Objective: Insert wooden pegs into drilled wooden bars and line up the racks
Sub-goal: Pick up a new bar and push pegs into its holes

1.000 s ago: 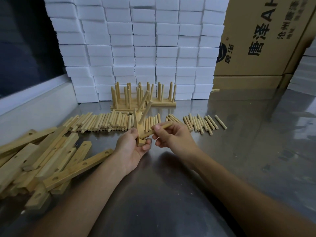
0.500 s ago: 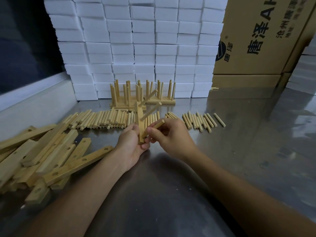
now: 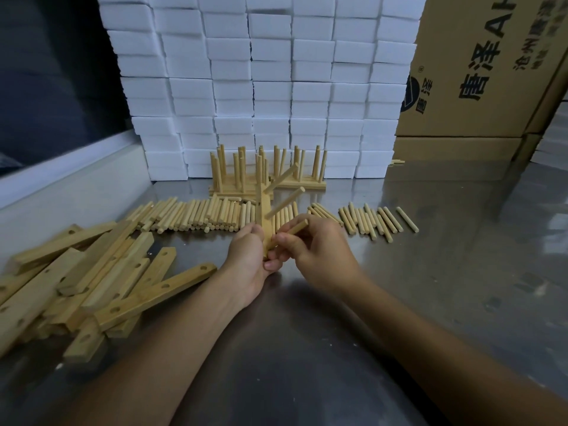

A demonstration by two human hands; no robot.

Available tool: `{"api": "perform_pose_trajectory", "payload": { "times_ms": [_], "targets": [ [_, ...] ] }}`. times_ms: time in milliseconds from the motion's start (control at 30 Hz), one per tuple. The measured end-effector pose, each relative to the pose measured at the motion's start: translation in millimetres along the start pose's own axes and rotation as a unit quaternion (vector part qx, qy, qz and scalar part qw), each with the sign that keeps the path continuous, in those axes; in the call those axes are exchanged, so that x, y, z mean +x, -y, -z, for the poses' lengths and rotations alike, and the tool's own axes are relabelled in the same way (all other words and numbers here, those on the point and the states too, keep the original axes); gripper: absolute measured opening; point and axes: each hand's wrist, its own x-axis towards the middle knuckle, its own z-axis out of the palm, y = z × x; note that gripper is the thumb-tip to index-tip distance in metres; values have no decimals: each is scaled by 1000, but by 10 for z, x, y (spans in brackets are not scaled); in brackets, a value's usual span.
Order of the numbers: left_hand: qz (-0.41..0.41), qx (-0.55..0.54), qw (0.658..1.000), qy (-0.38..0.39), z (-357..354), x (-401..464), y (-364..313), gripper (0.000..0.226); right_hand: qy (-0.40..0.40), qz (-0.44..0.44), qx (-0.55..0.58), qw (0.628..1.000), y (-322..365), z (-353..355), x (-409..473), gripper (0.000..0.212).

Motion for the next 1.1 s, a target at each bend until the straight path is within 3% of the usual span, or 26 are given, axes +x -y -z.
{"api": "perform_pose_trajectory", "payload": {
  "times_ms": [233,333,633,1100],
  "targets": [
    [4,-14,1000,1,4,4,13,24,-29,6,16,999,27,-29,-29,18],
    [7,-23,1000,-2,12,18,20,35,-40,11,-3,999,16,-72,-43,16],
    [11,-70,997,34,-13,-26,-17,33,-105,-7,-38,994,-81,-36,-23,20],
    [-33,-38,998,42,-23,-33,38,22,-25,-65,-25,997,-190,126,36,13]
  ]
}}
